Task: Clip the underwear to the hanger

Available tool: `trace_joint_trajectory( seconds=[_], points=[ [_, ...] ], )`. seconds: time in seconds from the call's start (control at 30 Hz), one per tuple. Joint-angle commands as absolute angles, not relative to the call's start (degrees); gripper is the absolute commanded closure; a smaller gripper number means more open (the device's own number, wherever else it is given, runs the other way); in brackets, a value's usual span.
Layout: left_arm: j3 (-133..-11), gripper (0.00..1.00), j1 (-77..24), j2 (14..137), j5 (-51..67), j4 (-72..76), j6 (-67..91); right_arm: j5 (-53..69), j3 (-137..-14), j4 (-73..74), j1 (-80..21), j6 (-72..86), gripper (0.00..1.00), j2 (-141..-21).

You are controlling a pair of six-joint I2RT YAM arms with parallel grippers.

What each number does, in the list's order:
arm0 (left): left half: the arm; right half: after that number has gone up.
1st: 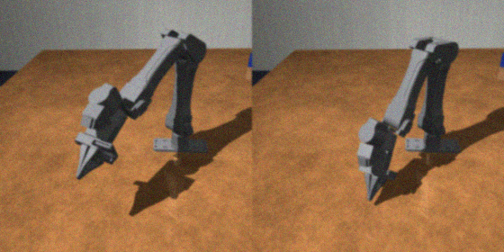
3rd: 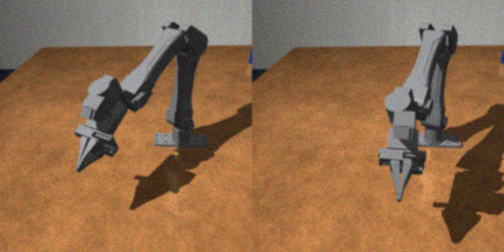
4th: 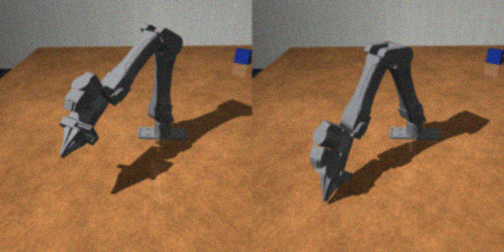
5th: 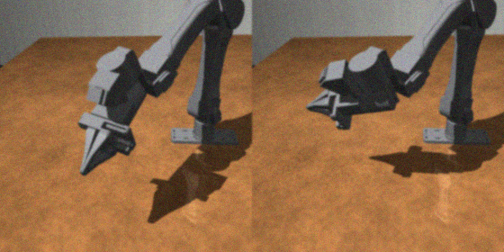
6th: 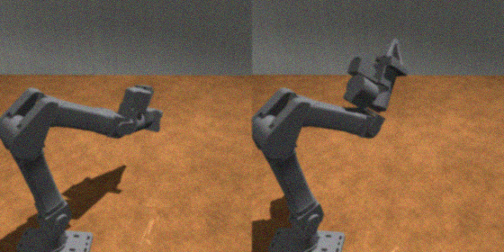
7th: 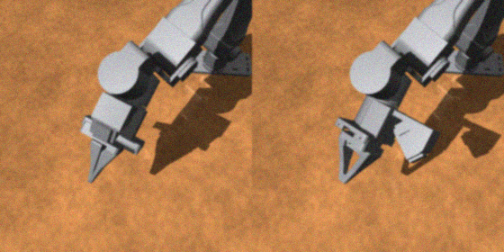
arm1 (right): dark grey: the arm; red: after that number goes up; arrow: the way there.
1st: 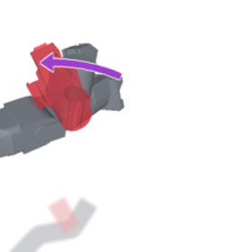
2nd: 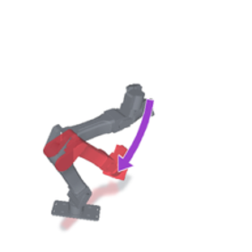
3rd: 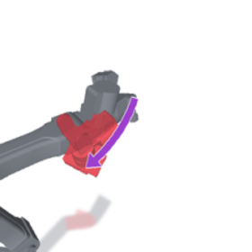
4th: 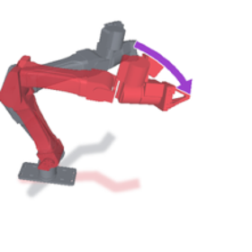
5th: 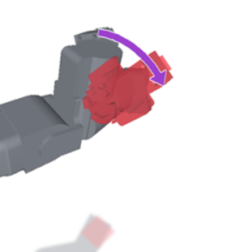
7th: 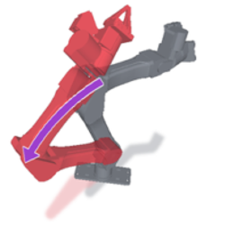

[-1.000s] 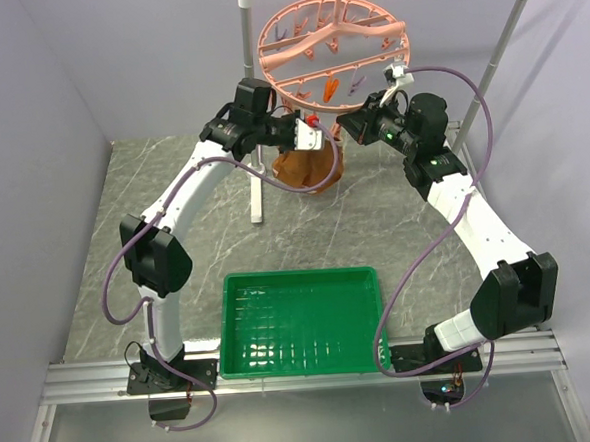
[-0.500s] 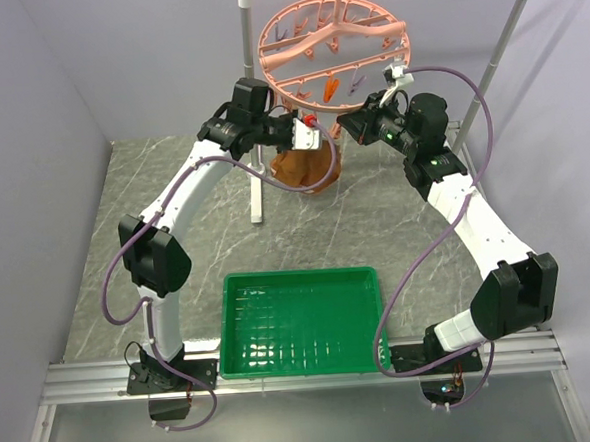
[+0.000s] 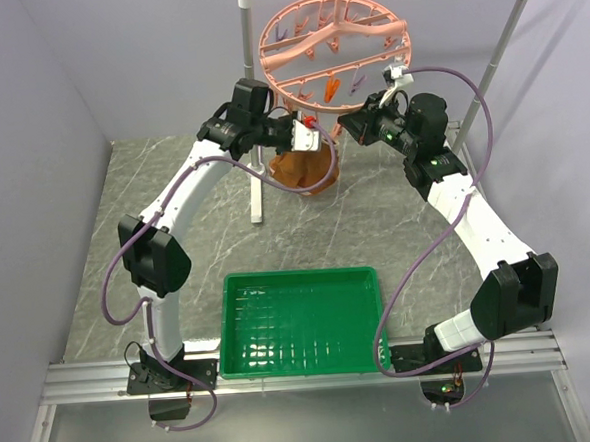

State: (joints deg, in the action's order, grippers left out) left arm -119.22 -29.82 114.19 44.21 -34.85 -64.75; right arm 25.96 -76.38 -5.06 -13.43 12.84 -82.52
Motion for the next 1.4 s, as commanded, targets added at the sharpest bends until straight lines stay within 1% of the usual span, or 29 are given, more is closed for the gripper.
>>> trace_joint_trajectory(
  seconds=[0.0, 0.7, 0.73, 0.77, 0.87, 0.93, 0.97, 1.03, 1.37],
  points=[
    [-119.9, 1.00, -29.7, 110.2, 46.9, -32.3, -62.7, 24.6, -76.6, -6.1, -13.0, 10.4, 1.00, -80.6],
    [-120.6, 1.00, -30.8, 109.1, 49.5, -22.6, -48.5, 24.0, -76.5, -5.3, -13.2, 7.6, 1.00, -80.6],
    [-120.7, 1.00, -30.8, 109.1, 49.6, -22.5, -47.7, 23.9, -76.4, -5.3, -13.2, 7.7, 0.99, -80.5],
    [-120.5, 1.00, -30.8, 109.1, 49.5, -22.2, -47.4, 24.0, -76.4, -5.4, -13.2, 7.8, 0.95, -80.4],
    [-120.5, 1.00, -30.8, 109.0, 49.4, -22.3, -47.4, 23.6, -76.6, -5.2, -13.1, 8.1, 0.88, -80.2],
    [-120.3, 1.00, -30.8, 108.8, 49.4, -22.3, -47.3, 22.9, -76.8, -5.0, -13.2, 8.5, 0.86, -80.3],
    [-120.1, 1.00, -30.8, 108.7, 49.3, -22.1, -47.3, 22.7, -76.9, -4.7, -13.2, 8.6, 0.82, -80.4],
    [-119.9, 1.00, -30.7, 108.5, 49.1, -21.7, -46.8, 22.5, -77.2, -4.6, -13.1, 9.1, 0.80, -80.4],
    [-120.6, 1.00, -30.4, 108.9, 48.8, -20.7, -45.2, 22.2, -78.4, -4.5, -13.1, 11.1, 0.76, -80.2]
  ],
)
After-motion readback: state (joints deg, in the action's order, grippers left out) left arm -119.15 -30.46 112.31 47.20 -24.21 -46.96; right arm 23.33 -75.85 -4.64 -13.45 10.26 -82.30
